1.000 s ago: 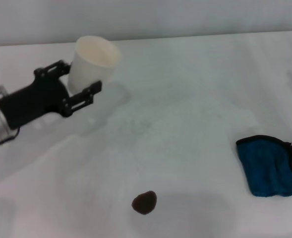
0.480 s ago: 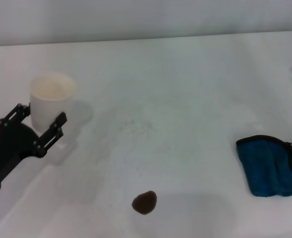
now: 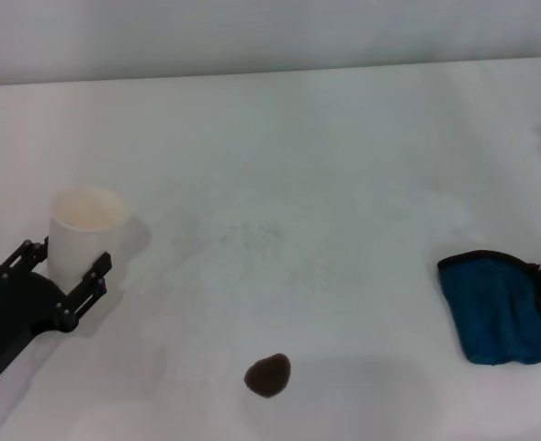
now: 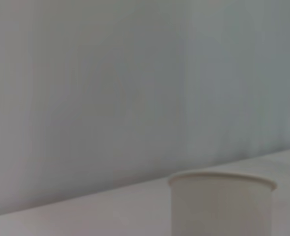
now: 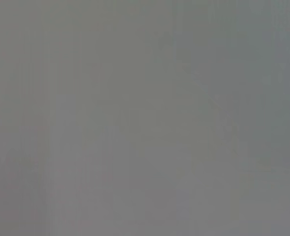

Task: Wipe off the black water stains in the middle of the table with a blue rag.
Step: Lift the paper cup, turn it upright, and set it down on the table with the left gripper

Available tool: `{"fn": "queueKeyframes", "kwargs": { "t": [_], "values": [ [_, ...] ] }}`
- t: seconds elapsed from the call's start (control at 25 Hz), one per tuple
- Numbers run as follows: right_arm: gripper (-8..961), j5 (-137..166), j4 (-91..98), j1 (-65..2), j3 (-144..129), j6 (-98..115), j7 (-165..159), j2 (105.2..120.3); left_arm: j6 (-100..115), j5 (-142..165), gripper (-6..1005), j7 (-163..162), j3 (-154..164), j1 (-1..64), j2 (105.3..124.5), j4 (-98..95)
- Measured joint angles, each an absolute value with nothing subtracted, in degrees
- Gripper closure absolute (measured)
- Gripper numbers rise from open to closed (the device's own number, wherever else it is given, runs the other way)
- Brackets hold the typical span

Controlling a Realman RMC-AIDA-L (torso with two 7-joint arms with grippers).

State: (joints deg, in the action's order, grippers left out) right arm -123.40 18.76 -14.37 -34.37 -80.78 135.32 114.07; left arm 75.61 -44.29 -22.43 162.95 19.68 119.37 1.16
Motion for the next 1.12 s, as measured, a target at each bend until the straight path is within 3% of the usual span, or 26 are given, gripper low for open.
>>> {"fn": "queueKeyframes", "kwargs": {
  "t": [1.12],
  "values": [
    [99,-122.9,21.4,-15.4,-34.9,-77.5,134.5,114.17,69.0,-46.3,302,-13.2,162.9,15.8,119.26,-3.3]
  ]
}}
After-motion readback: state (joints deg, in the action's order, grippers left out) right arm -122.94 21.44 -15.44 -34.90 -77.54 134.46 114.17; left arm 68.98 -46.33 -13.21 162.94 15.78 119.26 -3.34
